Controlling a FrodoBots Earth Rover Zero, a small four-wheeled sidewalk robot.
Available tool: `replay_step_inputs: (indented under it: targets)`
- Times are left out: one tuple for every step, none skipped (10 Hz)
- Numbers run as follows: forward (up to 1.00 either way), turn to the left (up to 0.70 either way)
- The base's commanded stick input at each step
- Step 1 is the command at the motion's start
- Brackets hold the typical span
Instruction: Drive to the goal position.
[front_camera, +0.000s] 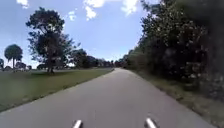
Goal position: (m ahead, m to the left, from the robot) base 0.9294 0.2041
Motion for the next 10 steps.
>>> replay_step_inputs:
  targets:
    - [0.5,0.0]
    - [0.5,0.0]
    - [0.5,0.0]
    - [0.5,0.0]
    - [0.5,0.0]
    - [0.5,0.0]
    - [0.5,0.0]
    - [0.5,0.0]
    - [0.5,0.0]
    - [0.5,0.0]
